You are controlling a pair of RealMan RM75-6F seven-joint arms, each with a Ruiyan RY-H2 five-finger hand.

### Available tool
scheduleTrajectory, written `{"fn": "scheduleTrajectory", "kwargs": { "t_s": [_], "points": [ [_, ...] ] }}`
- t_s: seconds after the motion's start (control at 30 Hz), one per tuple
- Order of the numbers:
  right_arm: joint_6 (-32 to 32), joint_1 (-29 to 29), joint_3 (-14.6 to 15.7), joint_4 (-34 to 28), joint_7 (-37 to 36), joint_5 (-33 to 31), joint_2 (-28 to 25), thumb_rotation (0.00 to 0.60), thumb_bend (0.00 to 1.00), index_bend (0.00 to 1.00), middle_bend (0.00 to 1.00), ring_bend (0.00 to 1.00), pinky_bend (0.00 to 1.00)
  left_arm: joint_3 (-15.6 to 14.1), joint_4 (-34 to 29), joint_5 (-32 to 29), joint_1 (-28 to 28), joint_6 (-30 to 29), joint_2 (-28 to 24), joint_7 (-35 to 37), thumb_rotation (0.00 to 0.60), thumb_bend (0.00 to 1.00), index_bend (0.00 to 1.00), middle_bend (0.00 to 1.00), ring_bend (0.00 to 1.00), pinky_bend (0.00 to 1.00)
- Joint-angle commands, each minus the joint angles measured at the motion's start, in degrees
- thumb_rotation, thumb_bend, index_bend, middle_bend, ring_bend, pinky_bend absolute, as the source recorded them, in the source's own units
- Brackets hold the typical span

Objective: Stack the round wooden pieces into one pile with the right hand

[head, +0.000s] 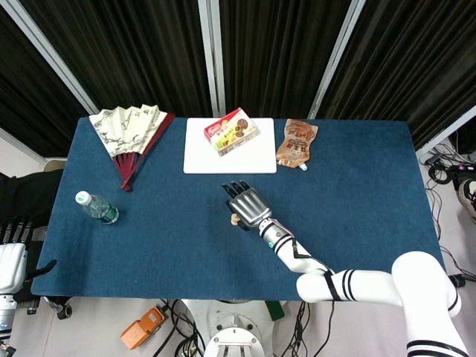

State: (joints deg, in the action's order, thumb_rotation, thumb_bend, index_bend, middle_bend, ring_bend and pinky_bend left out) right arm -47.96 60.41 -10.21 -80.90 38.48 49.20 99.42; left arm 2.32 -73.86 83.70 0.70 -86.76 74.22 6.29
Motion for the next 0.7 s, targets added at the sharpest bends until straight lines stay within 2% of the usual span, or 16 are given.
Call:
{"fn": "scheduleTrajectory", "kwargs": {
  "t_s": [0.03,0.7],
  "points": [
    [-0.1,0.2,0.1,0.2,0.0,-0.2,0.2,0.600,0.50,0.55,0.10,0.13,0.15,0.0,0.2,0.0,0.0,0.1,0.0,0.1,0.600,0.00,0.11,0.09,0.06,0.00],
    [-0.5,1.1,1.0,0.8,-0.1,-0.1,0.8,0.600,0.50,0.48,0.10,0.13,0.14,0.1,0.8,-0.1,0.1,0.5,0.3,0.4,0.600,0.00,0.11,0.09,0.06,0.00]
  ]
}}
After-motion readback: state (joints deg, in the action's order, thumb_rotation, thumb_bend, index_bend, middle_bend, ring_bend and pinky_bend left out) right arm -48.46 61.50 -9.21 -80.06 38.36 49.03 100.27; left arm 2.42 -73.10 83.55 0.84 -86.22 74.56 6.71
